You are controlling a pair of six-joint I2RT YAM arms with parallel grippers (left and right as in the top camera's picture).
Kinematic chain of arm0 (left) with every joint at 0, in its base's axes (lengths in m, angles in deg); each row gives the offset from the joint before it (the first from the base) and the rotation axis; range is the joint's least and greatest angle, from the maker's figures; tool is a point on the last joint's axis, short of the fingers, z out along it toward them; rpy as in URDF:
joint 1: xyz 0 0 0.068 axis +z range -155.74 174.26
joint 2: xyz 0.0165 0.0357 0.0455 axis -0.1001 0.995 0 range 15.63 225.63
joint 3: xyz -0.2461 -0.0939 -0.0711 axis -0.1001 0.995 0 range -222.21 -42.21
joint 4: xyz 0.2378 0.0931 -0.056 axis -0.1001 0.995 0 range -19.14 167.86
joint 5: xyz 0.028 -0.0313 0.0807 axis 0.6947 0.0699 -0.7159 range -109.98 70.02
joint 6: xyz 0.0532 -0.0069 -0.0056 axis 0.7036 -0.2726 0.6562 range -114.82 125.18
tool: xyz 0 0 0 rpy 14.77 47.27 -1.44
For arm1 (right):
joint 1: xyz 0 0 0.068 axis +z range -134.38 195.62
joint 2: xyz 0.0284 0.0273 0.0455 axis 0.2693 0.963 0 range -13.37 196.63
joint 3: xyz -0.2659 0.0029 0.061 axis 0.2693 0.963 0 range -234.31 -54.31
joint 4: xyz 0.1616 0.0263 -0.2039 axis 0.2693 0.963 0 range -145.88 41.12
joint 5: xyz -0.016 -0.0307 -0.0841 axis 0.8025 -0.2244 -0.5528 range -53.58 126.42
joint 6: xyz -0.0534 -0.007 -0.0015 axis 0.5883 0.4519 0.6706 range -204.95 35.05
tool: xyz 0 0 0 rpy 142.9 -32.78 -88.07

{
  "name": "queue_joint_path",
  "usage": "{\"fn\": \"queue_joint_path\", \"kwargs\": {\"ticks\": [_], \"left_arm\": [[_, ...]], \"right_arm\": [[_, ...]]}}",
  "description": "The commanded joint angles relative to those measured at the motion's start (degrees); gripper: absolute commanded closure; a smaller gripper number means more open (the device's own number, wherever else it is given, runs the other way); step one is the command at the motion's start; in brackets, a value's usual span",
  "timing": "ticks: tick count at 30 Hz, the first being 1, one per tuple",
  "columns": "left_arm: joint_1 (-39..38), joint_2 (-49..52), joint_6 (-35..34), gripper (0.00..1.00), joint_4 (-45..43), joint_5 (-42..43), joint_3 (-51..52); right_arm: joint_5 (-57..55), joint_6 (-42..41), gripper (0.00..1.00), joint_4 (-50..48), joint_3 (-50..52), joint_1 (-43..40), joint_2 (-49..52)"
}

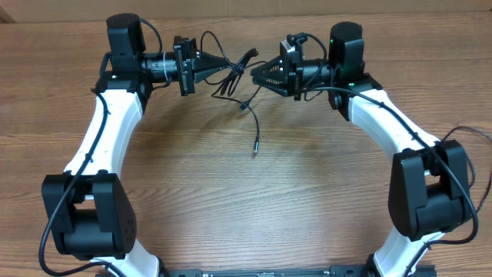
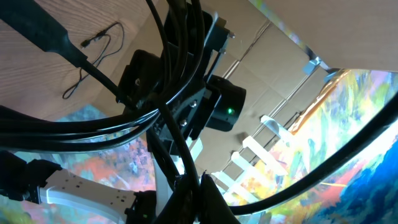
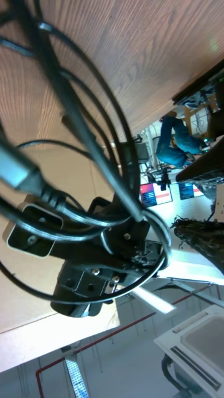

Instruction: Untangle cables

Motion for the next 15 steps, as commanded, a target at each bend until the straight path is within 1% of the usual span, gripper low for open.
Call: {"fn": "queue_joint_path", "kwargs": {"ticks": [1,5,6,8,9,12,13,15], "left_arm": [[-0.07,-0.72,1.36,0.96,-0.22,-0.92,-1.05],[-0.04,-0.72,8.50,0.96,-0.24,-0.98,-1.05],[-0.04,-0.72,11.69,0.96,-0.24,-1.07,-1.07],[-0.04,-0.72,20.17,0.96,-0.22,-1.05,-1.05],[-0.04,-0.72,24.98,0.96,-0.22,-1.01,-1.05],[-0.04,-0.72,35.80,0.96,-0.22,-0.85,-1.05],[-0.04,-0.72,41.22,0.96,-0.22,-1.07,-1.05],[0.00,-0.72,48.19,0.96,-0.22,-1.73,-1.05]], "right_arm": [[-2.86,-2.60,0.78,-1.75,-0.55,1.70,-1.57],[-3.85,-3.87,0.78,-3.67,-0.55,1.84,-1.57],[-3.82,-3.82,0.78,-3.67,-0.55,1.79,-1.57],[-3.37,-3.04,0.78,-3.65,-0.55,1.68,-1.57],[-2.91,-1.05,0.77,-3.65,-0.55,1.68,-1.57],[-0.02,5.03,0.76,-3.63,-0.55,1.70,-1.57],[0.94,6.12,0.76,-3.63,-0.55,1.68,-1.57],[0.94,6.03,0.76,-3.61,-0.55,1.49,-1.57]]}}
